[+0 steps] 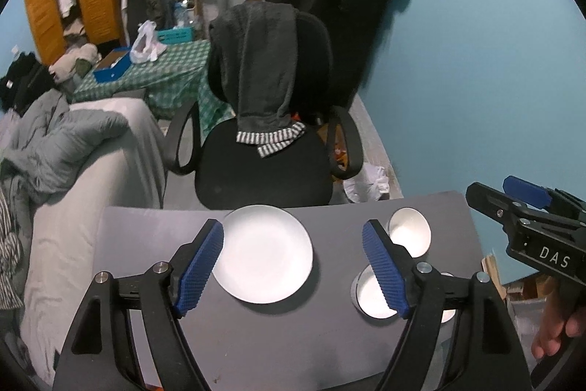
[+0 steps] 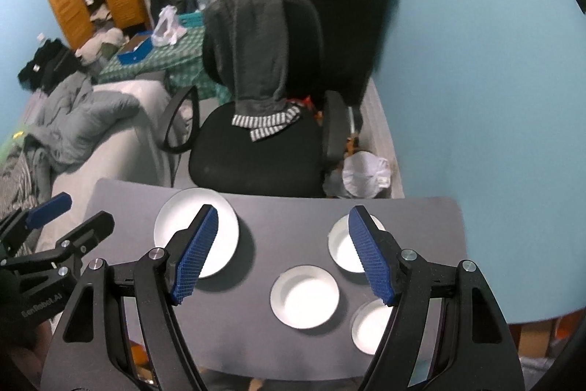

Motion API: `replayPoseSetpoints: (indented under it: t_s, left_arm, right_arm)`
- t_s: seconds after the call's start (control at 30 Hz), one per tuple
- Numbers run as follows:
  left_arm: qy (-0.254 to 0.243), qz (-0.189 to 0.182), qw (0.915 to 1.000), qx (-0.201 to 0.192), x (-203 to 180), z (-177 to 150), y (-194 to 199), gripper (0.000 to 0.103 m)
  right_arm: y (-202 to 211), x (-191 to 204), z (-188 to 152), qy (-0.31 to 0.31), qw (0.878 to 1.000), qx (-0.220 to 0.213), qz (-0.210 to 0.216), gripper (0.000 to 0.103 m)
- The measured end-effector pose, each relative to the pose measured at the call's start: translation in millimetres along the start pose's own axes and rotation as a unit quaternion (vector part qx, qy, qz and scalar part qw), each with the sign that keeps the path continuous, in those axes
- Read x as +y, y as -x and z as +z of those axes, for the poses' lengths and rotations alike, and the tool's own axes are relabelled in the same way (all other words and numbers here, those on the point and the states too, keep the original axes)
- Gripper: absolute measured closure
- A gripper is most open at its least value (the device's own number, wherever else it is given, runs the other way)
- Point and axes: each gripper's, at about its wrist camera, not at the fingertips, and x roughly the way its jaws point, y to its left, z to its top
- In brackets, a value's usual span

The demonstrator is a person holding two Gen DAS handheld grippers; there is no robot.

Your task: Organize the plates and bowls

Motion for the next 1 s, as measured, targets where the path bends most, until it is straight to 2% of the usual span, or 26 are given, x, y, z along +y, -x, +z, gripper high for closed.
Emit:
replayPoseSetpoints:
  t_s: [0.3, 0.63, 1.0]
  left_arm:
    - [-0.034, -0.034, 0.9988, 0.012, -27.4, 3.6, -3.8, 0.023]
    - [-0.081, -0.066, 0.9943, 0.02, -67.7, 6.2, -10.4, 0.023]
    - [-0.111, -0.087, 0.9897, 0.029, -93.5, 11.3, -18.2, 0.023]
  right_arm:
    - [16.5, -32.3, -17.4, -0.061, 0.998, -0.001, -0.015, 0.03]
    - [35.0, -65.0, -35.0, -0.101, 0.994, -0.004, -0.044, 0.03]
    - [45.3, -93.7, -45.4, -0.133, 0.989, -0.003, -0.068, 0.03]
